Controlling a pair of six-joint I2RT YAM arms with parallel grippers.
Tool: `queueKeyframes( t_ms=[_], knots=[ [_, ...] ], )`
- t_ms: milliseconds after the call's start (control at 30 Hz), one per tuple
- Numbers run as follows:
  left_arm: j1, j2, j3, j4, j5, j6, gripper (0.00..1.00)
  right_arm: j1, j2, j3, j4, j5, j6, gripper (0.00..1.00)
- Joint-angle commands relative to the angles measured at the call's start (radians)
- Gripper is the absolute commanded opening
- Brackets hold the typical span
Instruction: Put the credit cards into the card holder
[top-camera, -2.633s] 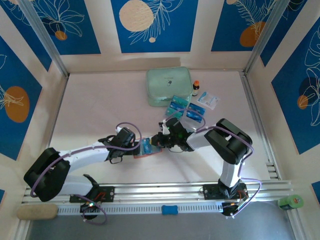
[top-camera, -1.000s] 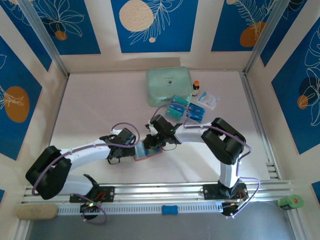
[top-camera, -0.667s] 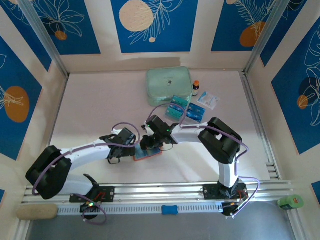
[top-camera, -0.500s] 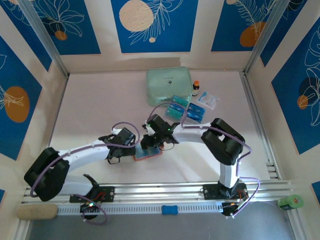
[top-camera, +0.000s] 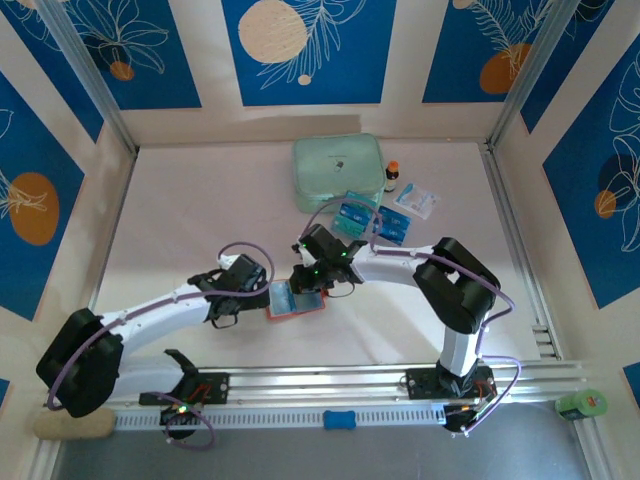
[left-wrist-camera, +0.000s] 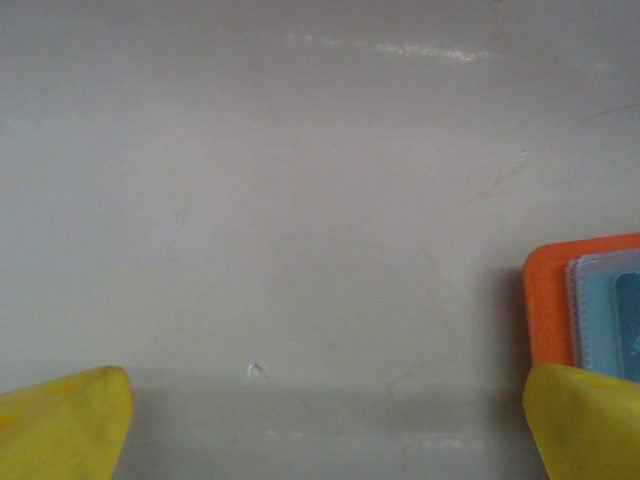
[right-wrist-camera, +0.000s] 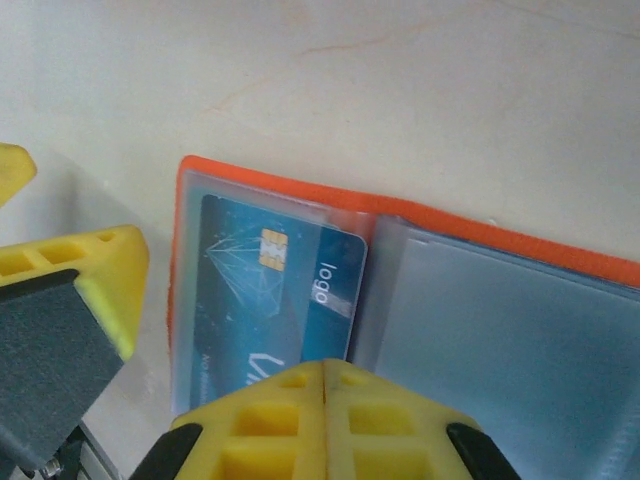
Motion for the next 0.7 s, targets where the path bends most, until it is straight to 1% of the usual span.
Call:
queueKeyframes(
  t_ms=[0, 667],
  knots=[
    [0.009, 0.019, -0.016, -0.023, -0.009, -0.017, 1.00, 0.007, 0.028, 0.024, -0.040, 0.010, -0.015, 0.06],
    [0.010, 0.145, -0.021, 0.072, 0.014, 0.014, 1.00, 0.035, 0.093, 0.078, -0.049, -0.016, -0.015, 0.05]
  ],
)
